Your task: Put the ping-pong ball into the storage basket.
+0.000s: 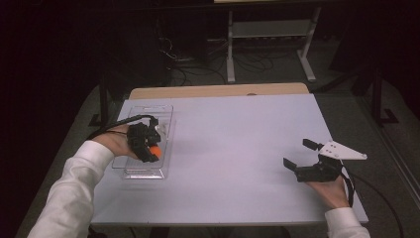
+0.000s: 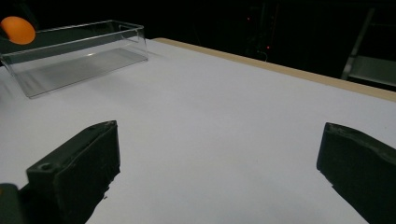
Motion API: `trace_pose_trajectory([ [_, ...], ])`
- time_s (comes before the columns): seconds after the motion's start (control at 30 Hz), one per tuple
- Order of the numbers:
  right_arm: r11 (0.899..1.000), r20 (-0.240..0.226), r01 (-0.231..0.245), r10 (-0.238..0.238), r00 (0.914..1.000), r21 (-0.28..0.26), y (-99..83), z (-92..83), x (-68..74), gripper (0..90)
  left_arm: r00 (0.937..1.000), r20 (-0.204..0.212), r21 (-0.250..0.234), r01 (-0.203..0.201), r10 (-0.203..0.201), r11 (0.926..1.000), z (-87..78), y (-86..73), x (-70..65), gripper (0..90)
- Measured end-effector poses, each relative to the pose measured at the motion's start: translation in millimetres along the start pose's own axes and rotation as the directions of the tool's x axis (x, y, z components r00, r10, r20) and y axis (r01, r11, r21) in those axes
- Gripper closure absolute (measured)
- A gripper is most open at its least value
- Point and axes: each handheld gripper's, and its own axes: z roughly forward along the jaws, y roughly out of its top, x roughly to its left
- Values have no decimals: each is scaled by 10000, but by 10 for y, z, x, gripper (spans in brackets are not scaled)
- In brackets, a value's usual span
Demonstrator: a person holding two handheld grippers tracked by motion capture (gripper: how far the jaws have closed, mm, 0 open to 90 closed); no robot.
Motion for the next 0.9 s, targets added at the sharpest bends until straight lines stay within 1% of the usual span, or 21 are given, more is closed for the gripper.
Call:
trace_pose_trajectory([
  [0.13,10000,8,-13,13,10000,26,-2,0,1,0,9999,19,-4,104,-104,9999,30,-23,5,509],
  [0.37,10000,16,-16,16,10000,44,-2,1,-1,0,9999,86,-70,125,-124,9999,95,-43,2,510],
  [0.5,10000,-15,21,-21,10000,43,-2,3,1,0,9999,104,-28,87,-87,10000,146,-49,-2,510],
  [0.57,10000,1,-3,3,10000,44,-3,1,-1,0,9998,136,-114,150,-148,9998,169,-57,-1,510],
  [0.67,10000,2,3,-3,10000,42,-4,1,0,0,9996,226,-45,188,-187,9998,211,-71,4,510],
  [0.77,10000,6,40,-40,10000,71,-3,5,2,0,9994,242,-102,244,-241,9997,253,-89,11,509],
  [0.9,9999,28,44,-45,10000,100,-5,6,2,0,9995,240,-65,212,-210,9998,289,-97,21,509],
])
